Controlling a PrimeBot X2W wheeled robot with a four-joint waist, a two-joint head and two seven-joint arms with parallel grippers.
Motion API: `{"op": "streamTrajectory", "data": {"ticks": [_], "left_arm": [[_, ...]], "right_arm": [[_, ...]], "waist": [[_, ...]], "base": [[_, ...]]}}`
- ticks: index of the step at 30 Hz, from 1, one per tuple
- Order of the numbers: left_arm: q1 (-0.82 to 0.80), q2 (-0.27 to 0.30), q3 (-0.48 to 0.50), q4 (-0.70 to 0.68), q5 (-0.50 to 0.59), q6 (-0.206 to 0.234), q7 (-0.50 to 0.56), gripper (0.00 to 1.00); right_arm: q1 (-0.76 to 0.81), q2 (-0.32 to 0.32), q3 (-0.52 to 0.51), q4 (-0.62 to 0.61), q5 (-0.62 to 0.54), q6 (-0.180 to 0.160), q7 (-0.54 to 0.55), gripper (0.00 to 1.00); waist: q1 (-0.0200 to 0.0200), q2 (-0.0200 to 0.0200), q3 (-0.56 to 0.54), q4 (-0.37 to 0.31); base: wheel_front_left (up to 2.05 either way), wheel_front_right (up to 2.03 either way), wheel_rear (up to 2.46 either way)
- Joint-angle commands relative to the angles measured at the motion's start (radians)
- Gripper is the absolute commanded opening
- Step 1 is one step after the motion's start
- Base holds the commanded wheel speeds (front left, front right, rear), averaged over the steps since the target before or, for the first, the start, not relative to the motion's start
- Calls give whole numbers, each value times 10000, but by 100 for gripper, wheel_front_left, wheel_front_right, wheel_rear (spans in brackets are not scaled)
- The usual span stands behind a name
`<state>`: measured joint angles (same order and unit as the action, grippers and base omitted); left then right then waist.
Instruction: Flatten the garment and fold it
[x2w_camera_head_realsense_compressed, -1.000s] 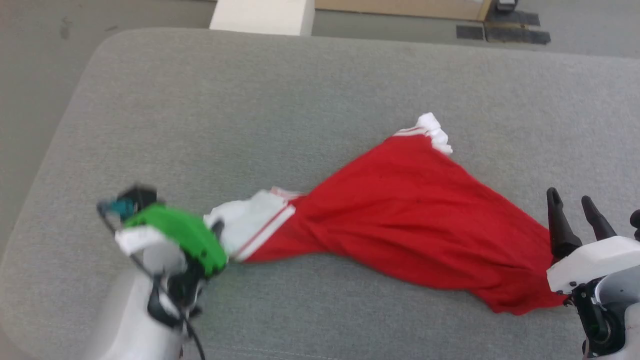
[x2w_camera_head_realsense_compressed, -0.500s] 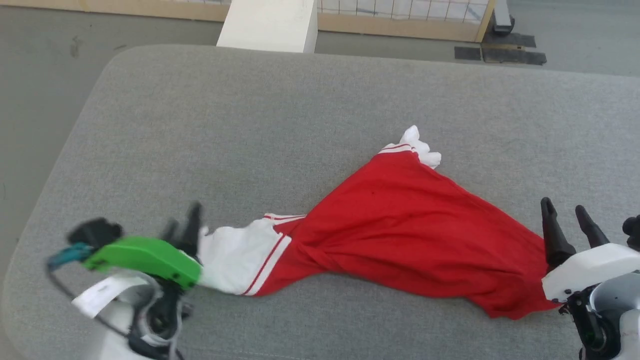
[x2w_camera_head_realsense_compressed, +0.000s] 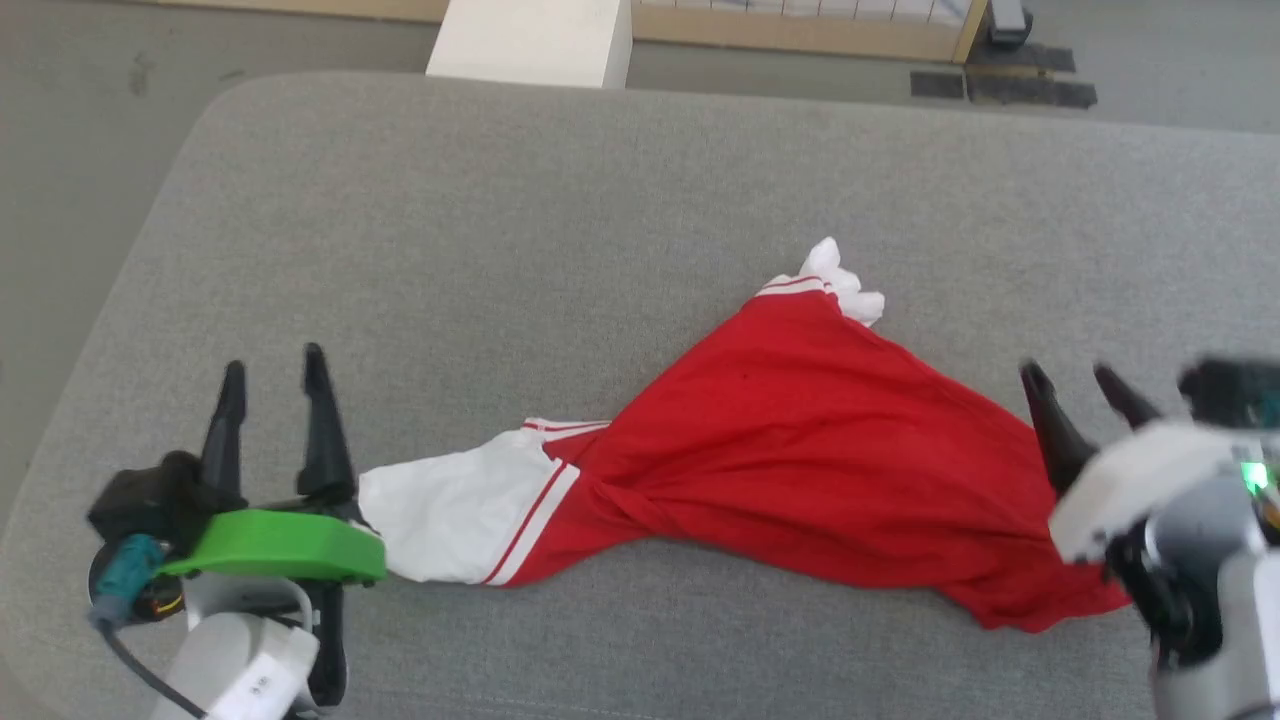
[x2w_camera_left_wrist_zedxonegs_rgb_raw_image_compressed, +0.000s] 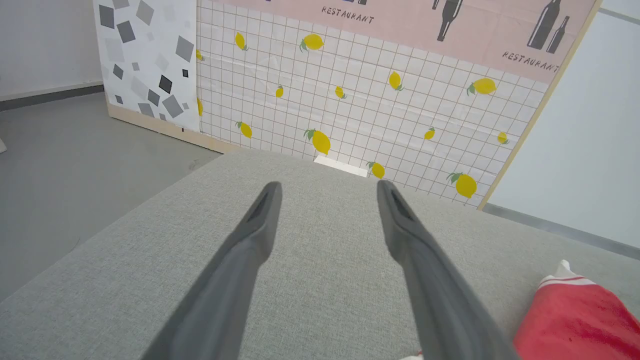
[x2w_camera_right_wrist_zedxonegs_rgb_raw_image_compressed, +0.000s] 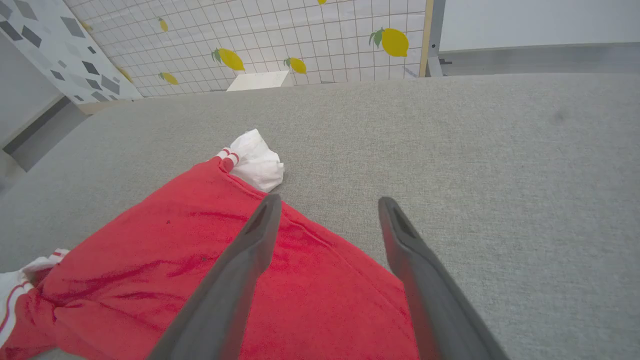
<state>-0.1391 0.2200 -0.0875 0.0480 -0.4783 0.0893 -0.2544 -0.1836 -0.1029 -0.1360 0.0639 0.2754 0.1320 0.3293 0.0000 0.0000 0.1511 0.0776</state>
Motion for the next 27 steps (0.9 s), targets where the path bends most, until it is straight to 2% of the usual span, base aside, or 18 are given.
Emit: {"op": "streamTrajectory", "data": {"ticks": [1,6,13,19,26,27], "left_arm": [[104,-43,-4,-137,362,29,-67,100],[-1,-363,17,-232,967,-112,-71,100],[-470,-683,-179,116,1373,-349,-72,100],[-978,-900,-301,392,1577,-490,-73,100],[-1199,-1097,-204,618,1641,-629,-73,100],[-1196,-1120,-180,650,1626,-645,-73,100]], "right_arm": [[-481,-258,282,-89,-37,-13,347,100],[-1741,-1277,1693,136,-18,-13,2036,100],[-3619,-2638,4173,557,108,-13,5004,100],[-4642,-3204,5718,986,215,-13,5938,100],[-4970,-3594,7301,1543,867,-13,6615,100],[-4999,-3598,7329,1579,951,-13,6597,93]], "waist": [[0,0,286,46],[0,0,808,225],[0,0,1771,623],[0,0,2414,935],[0,0,2607,1006],[0,0,2598,988]], "base": [[0,0,0],[0,0,0],[0,0,0],[0,0,0],[0,0,0],[0,0,0]]}}
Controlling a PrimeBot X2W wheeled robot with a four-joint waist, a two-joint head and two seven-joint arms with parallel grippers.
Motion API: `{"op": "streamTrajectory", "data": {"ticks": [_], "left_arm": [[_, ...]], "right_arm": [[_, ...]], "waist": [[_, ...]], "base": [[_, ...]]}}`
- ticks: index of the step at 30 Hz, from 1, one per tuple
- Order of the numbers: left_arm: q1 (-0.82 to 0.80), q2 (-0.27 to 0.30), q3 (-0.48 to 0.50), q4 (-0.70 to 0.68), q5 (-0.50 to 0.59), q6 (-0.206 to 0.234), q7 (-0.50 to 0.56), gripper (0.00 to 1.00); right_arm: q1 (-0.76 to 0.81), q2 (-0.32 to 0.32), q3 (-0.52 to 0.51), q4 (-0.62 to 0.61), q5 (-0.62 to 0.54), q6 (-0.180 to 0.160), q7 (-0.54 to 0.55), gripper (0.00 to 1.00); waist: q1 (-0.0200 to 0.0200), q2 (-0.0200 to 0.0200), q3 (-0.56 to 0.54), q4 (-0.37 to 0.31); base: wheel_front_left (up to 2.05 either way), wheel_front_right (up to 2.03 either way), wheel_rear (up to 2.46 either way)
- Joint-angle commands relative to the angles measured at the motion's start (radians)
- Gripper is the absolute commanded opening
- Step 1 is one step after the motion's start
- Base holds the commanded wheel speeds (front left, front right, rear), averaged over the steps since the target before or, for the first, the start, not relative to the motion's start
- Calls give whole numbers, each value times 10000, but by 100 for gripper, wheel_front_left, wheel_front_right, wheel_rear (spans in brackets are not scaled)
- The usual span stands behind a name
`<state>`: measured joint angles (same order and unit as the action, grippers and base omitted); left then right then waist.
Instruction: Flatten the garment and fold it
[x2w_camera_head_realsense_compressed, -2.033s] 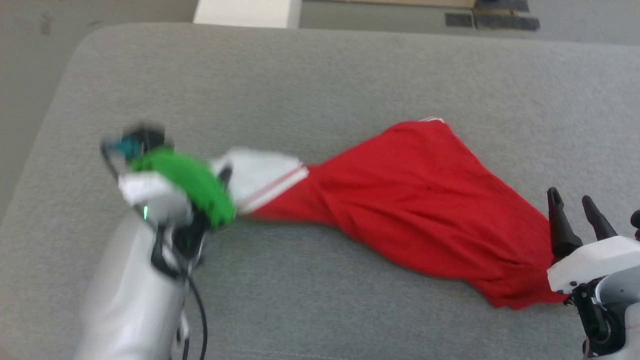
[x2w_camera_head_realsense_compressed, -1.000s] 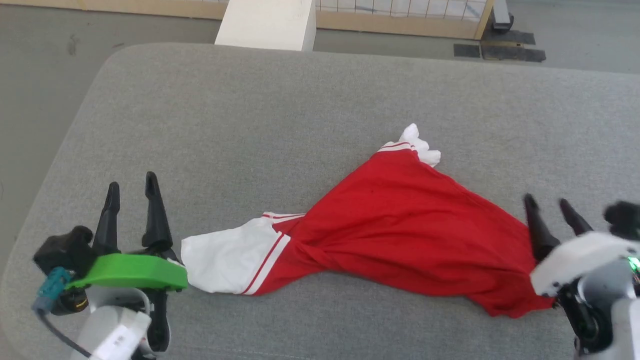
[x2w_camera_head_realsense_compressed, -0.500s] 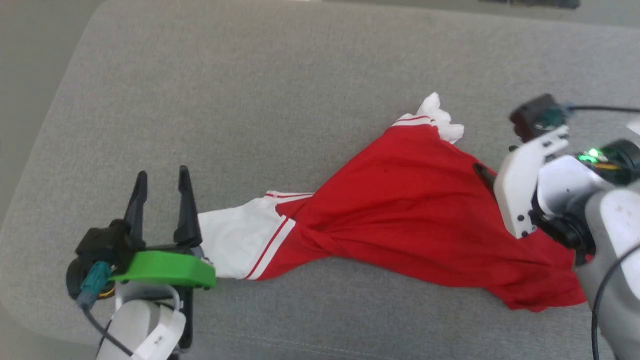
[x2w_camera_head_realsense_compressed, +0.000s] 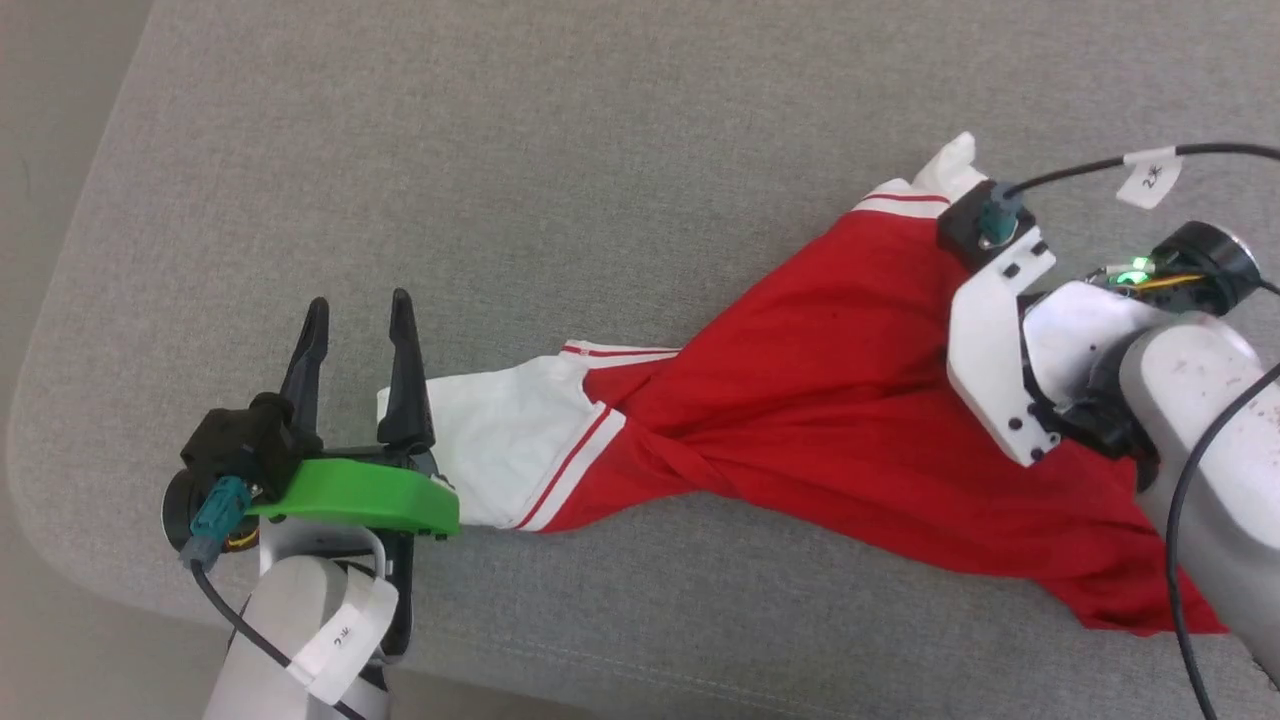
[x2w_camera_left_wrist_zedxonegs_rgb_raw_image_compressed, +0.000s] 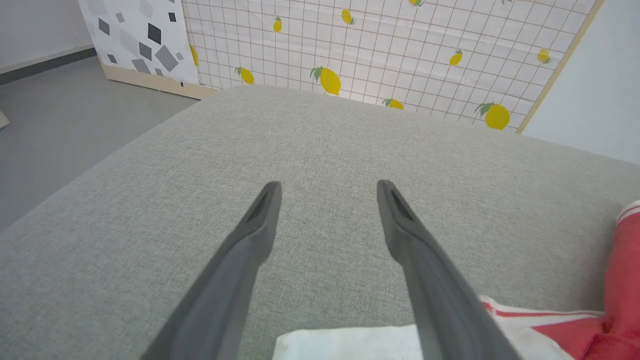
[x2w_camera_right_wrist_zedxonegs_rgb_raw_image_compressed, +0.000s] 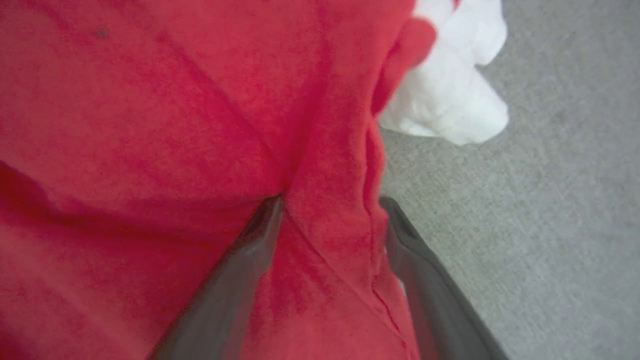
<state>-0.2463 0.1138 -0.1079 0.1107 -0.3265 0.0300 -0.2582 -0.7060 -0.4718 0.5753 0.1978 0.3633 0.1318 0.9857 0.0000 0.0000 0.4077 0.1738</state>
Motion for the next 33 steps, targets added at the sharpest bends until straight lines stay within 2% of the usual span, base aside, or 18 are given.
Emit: {"op": "streamTrajectory", "data": {"ticks": [1,2,3,9,15,19,24,28,33], "left_arm": [[-120,-76,51,65,103,-71,-35,100],[-125,-86,87,66,120,-81,-35,100],[-113,-98,126,84,137,-94,-35,100],[-39,-75,295,227,189,-163,-35,100],[121,40,373,371,174,-247,-33,100],[196,82,345,430,140,-267,-9,100],[345,83,316,460,38,-263,67,100],[479,104,301,478,-36,-263,121,100],[563,113,291,509,-125,-259,143,100]], "right_arm": [[187,94,254,268,163,-11,-31,40],[149,98,263,276,223,-11,-142,40],[97,100,215,292,283,-11,-303,0],[-200,418,-944,440,464,-11,-1499,0],[14,759,-3471,225,211,-11,-2727,0],[1324,1000,-5093,-481,-132,-11,-2995,0],[4202,2097,-6907,-1440,-348,-11,-2818,0],[6235,3079,-7209,-1672,-382,-11,-2514,0],[7301,3762,-7249,-1350,-204,-11,-2391,0]], "waist": [[0,0,9,-7],[0,0,-30,-44],[0,0,-80,-91],[0,0,-563,-489],[0,0,-1379,-1120],[0,0,-1743,-1426],[0,0,-1981,-1685],[0,0,-2054,-1830],[0,0,-2092,-1935]], "base": [[0,0,0],[0,0,0],[0,0,0],[0,0,0],[0,0,0],[0,0,0],[0,0,0],[0,0,0],[0,0,0]]}}
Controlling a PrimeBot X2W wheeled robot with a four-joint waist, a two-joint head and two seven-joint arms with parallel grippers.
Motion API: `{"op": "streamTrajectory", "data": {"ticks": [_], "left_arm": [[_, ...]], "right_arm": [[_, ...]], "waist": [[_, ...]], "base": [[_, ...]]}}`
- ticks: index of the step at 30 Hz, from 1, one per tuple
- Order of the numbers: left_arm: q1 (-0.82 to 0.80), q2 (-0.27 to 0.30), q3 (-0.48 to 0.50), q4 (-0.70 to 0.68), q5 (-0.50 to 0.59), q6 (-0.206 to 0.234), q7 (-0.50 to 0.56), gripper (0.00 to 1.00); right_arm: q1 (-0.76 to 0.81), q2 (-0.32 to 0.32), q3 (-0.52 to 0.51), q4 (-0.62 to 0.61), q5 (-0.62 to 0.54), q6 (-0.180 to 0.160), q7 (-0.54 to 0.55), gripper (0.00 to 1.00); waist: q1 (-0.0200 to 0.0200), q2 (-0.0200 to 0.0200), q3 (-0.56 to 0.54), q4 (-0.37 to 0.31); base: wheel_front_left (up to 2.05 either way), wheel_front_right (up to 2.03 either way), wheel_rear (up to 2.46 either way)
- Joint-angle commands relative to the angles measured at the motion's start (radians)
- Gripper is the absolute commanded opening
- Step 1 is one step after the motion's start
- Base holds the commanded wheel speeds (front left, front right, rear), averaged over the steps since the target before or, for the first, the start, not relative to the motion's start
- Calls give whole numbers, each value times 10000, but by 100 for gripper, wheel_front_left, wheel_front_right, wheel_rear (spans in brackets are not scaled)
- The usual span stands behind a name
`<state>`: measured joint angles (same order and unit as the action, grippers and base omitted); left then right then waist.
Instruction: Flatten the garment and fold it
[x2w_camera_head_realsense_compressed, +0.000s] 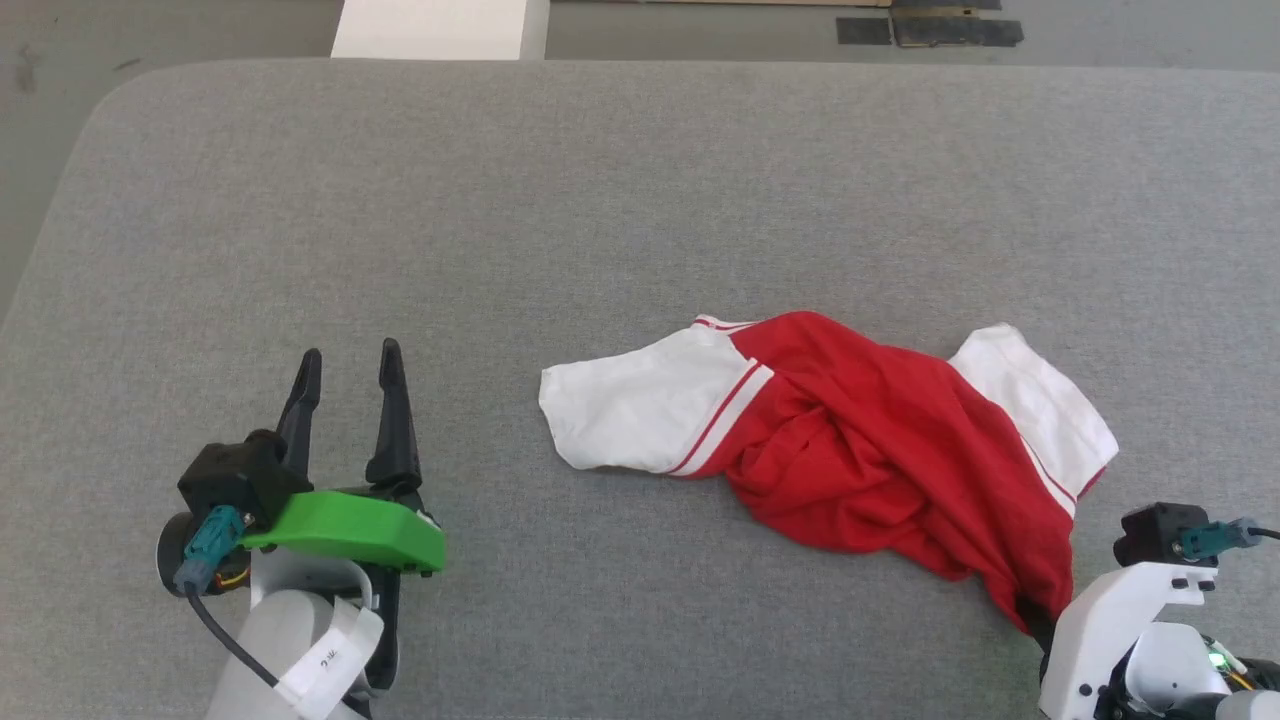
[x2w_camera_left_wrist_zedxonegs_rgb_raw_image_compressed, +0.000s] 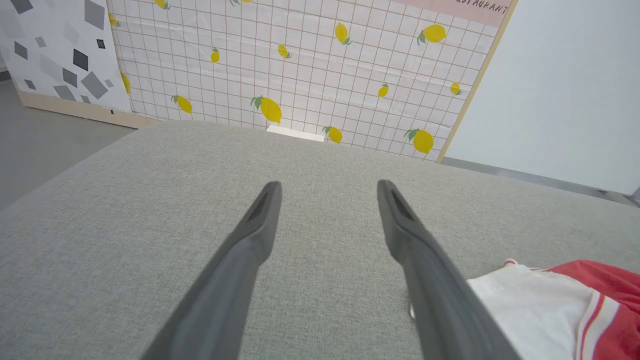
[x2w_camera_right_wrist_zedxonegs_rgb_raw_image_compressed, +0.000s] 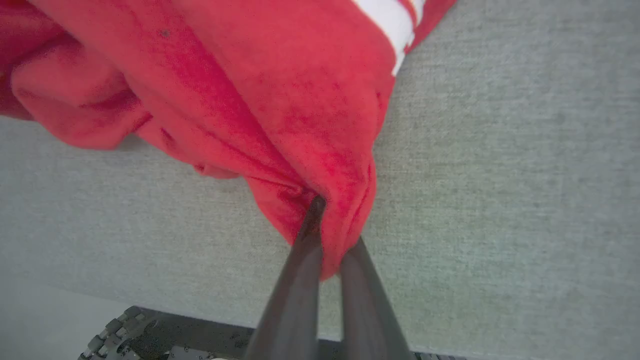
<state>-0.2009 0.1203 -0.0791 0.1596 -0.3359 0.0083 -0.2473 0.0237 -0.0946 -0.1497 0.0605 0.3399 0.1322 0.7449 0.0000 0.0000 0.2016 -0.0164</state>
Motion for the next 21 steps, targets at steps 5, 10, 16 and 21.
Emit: {"op": "streamTrajectory", "data": {"ticks": [5,10,16,21], "left_arm": [[184,47,-47,63,-114,-42,114,100],[316,45,-116,160,-185,-54,169,100],[510,1,-162,210,-324,-20,267,100],[249,-144,-398,436,-546,61,1102,100]], "right_arm": [[-245,218,-231,-57,261,-15,-991,100],[-726,325,-945,-803,932,-15,-3070,100],[-991,383,-2091,-1199,983,-15,-4683,100],[-1109,422,-2529,-1231,606,-15,-4961,100]], "waist": [[0,0,-138,-80],[0,0,-392,-47],[0,0,-642,-25],[0,0,-661,-19]], "base": [[0,0,0],[0,0,0],[0,0,0],[0,0,0]]}}
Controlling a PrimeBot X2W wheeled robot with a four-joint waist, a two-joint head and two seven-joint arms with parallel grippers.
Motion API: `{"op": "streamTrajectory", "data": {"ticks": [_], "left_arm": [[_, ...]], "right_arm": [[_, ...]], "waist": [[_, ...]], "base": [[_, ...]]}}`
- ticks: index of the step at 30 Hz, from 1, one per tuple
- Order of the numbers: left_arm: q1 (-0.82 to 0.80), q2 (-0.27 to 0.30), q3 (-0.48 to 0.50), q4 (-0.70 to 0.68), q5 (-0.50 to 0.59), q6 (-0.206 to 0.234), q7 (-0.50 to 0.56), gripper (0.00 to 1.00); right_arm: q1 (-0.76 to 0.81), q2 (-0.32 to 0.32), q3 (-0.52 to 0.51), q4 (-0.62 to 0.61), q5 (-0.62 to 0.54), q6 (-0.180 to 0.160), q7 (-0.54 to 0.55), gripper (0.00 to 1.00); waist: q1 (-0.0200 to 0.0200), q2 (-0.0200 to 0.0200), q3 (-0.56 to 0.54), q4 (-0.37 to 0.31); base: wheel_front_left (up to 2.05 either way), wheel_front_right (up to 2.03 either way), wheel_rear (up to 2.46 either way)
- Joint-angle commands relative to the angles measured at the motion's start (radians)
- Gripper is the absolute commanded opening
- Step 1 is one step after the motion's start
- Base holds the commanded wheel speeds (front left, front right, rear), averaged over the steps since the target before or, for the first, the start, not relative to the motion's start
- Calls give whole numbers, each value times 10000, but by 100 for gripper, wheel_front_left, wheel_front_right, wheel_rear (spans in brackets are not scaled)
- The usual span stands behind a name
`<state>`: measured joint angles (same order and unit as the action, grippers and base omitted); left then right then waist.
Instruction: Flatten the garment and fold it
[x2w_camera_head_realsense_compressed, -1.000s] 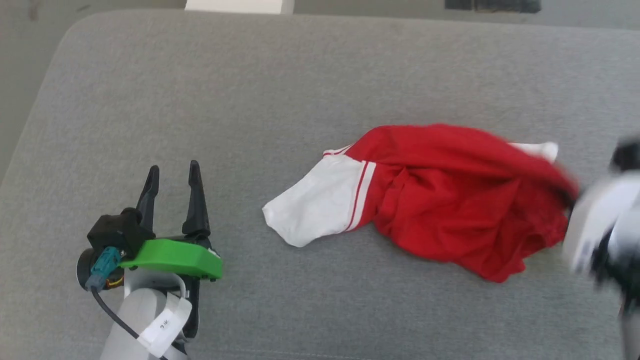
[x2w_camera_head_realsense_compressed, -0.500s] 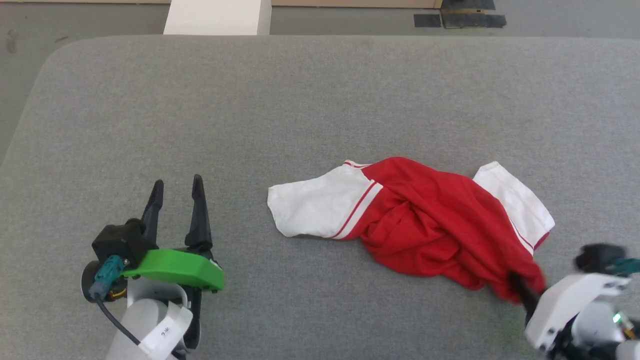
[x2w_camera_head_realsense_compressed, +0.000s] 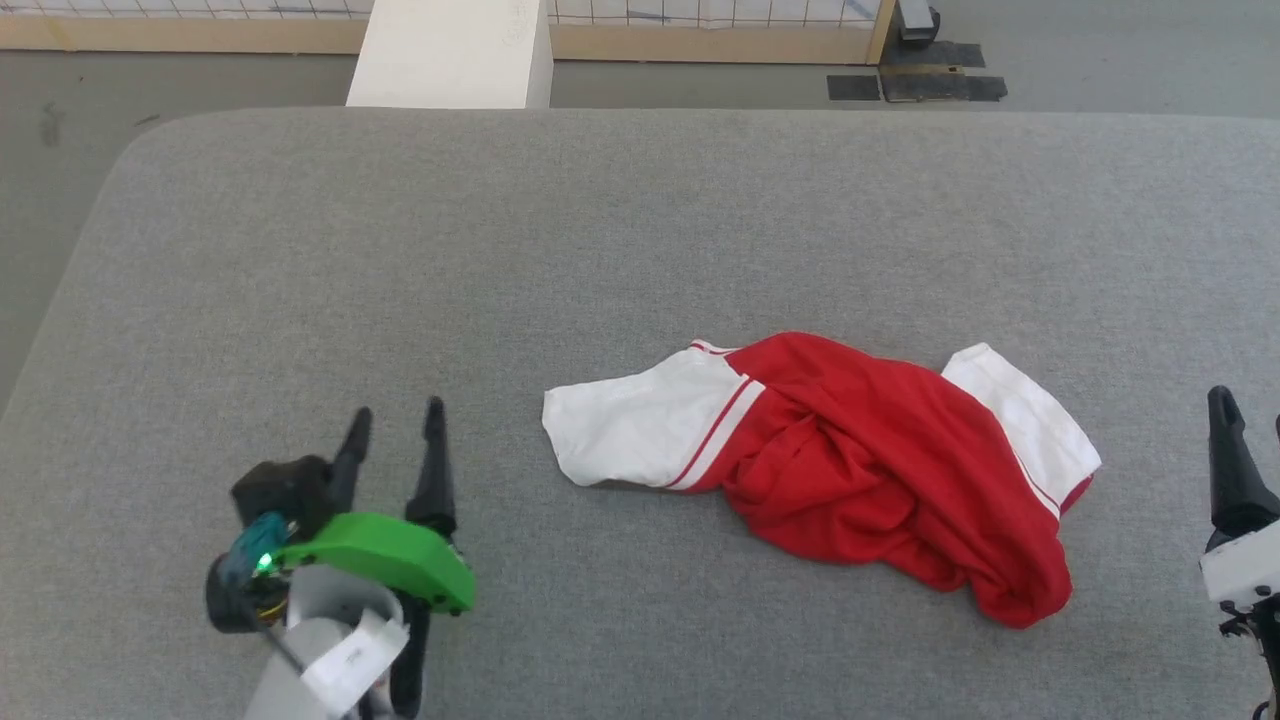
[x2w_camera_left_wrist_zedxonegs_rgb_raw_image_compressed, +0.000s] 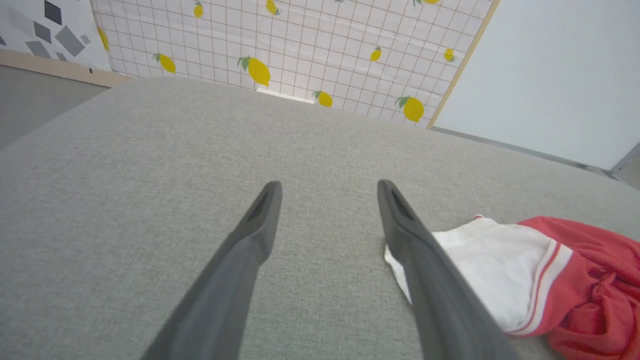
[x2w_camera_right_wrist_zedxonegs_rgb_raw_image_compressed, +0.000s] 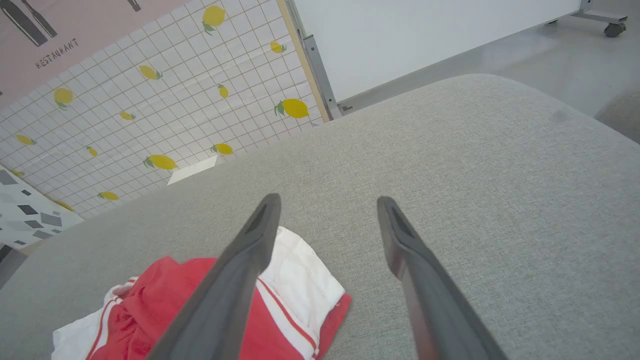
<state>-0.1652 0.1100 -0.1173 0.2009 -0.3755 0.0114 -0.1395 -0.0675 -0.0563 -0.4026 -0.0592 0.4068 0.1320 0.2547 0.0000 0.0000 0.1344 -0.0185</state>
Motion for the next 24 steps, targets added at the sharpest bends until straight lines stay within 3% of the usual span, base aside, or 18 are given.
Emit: {"op": "streamTrajectory", "data": {"ticks": [1,6,12,17,24], "left_arm": [[-342,-68,-111,126,-176,75,404,100],[-1990,-198,-557,639,-329,313,2529,100],[-4218,-223,-1499,1861,-143,603,6271,100],[-5325,135,-2144,2859,292,843,9101,100],[-5529,543,-2619,3278,476,760,10978,100]], "right_arm": [[-231,44,-32,-36,-108,-13,-58,100],[-469,55,-1,-10,-107,-13,-8,100],[-718,58,94,110,18,-13,0,100],[-884,59,71,173,62,-13,-73,100],[-1059,59,66,299,137,-13,-251,100]], "waist": [[0,0,62,-1],[0,0,420,-120],[0,0,1087,-425],[0,0,1594,-771],[0,0,2028,-1035]], "base": [[0,0,0],[0,0,0],[0,0,0],[0,0,0],[0,0,0]]}}
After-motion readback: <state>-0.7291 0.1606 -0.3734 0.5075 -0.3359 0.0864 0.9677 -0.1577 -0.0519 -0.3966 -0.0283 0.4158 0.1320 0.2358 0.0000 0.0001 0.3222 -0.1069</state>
